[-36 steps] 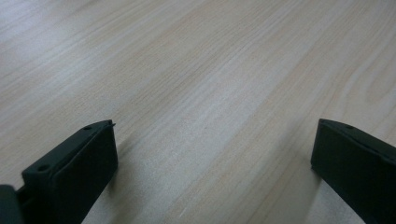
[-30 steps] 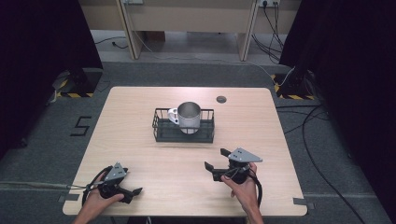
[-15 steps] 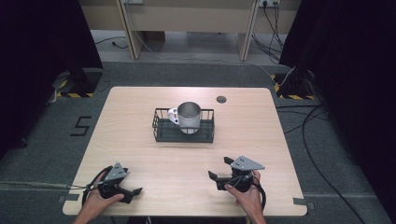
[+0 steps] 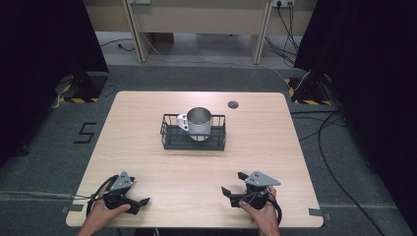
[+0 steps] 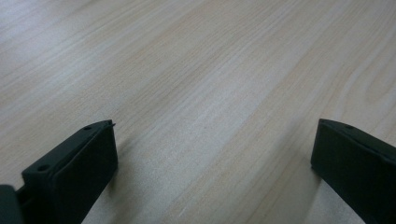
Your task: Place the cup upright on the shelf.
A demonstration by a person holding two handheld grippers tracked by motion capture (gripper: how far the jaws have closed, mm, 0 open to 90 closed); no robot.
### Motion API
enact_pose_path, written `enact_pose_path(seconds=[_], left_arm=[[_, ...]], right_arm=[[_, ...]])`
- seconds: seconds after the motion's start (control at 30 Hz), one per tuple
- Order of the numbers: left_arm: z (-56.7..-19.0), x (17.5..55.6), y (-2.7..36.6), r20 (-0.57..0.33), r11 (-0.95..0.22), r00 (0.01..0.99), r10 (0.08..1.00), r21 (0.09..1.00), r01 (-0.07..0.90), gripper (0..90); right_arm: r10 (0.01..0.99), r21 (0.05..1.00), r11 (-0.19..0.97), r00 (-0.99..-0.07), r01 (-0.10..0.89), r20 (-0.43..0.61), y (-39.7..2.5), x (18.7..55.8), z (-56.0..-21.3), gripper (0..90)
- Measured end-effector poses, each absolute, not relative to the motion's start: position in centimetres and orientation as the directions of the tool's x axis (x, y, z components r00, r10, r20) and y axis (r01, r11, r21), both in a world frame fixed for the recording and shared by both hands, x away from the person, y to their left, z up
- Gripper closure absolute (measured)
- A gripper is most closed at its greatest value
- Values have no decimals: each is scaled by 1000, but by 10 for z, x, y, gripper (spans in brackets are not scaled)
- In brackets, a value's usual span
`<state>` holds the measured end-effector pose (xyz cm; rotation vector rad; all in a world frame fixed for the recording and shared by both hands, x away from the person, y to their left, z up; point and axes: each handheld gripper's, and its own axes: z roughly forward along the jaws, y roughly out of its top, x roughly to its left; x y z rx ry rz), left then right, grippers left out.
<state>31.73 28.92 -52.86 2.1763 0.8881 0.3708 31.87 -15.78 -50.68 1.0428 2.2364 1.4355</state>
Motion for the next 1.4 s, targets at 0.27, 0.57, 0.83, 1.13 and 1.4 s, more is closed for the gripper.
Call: enact_pose_path(seconds=[0.27,0.57,0.83,1.13,1.4], left_arm=[[-529,317,289,-12,-484,719,695,732,480,0],[-529,317,289,-12,-486,720,694,731,479,0],[-529,317,289,-12,-486,721,693,731,479,0],[-529,317,289,-11,-487,721,693,730,479,0],[-529,317,289,-12,-487,721,693,730,480,0]], right_arm=[[698,857,264,-701,444,148,-156,316,-514,153],[705,840,285,-695,461,143,-157,314,-519,153],[713,790,347,-689,506,128,-158,314,-520,153],[692,726,492,-722,480,8,-149,311,-523,128],[679,718,513,-735,470,-4,-147,311,-523,93]])
